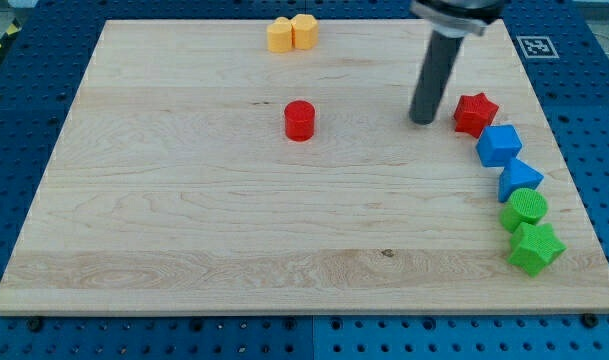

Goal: Move the red circle to the top of the red star

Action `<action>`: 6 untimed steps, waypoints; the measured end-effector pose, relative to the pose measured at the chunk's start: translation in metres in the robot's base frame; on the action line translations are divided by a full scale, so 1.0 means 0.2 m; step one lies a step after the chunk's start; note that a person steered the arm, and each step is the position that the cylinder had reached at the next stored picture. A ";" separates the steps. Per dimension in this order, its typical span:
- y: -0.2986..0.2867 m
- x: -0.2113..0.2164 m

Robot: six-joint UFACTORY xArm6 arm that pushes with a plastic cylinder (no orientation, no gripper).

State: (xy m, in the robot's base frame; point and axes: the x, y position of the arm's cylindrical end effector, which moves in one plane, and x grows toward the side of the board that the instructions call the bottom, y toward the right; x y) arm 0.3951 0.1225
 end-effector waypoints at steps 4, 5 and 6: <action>-0.85 0.17; -0.82 0.08; -0.75 0.00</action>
State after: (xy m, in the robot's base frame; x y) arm 0.3960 -0.0276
